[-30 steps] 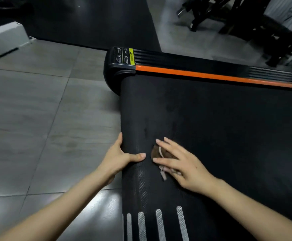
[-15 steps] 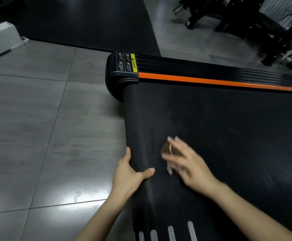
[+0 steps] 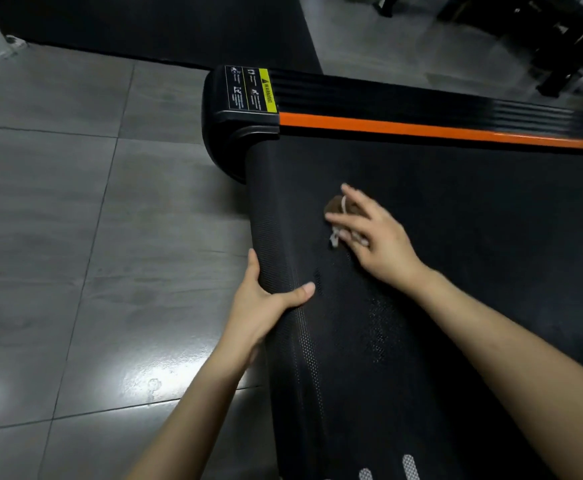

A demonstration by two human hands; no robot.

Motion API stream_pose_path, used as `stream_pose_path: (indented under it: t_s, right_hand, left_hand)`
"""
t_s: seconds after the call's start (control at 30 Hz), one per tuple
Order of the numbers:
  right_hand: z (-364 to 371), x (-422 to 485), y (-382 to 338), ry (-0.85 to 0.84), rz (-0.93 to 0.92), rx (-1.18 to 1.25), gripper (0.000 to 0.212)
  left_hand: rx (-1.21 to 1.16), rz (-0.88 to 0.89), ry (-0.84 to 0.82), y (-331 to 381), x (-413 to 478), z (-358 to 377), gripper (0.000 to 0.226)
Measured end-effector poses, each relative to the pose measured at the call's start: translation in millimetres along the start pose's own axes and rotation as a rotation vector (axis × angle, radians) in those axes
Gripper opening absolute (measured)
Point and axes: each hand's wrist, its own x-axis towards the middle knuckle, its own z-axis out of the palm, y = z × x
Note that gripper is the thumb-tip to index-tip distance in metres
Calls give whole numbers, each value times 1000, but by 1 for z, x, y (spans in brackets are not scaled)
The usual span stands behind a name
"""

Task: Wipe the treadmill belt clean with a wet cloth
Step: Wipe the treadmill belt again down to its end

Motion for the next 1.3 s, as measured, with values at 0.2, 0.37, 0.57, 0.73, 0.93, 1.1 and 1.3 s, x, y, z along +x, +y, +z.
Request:
stream_pose_path:
  t_s: [0.2,0.37,0.57,0.73,0.93,1.1,1.3]
  right_hand:
    - [18,91,34,168,414,-72,29]
    - [21,36,-9,32,3,-5,31]
    - [15,86,27,85,155,-22,32]
    - [27,108,21,141,379,-18,31]
    - [8,18,2,-8,-19,27,31]
    - [14,92,31,163,429,-10,33]
    - [46,140,-3,137,371,4,34]
  left_hand:
    - [66,73,68,-11,18,-2,129]
    - [96,87,103,-16,21,-2,130]
    - [339,132,101,0,13,-4,134]
    - [892,332,121,24,13,-7,117]
    - [1106,469,150,36,21,-6,115]
    - [946,491,159,32,30,5,98]
    - [927,558,182,22,36,3,85]
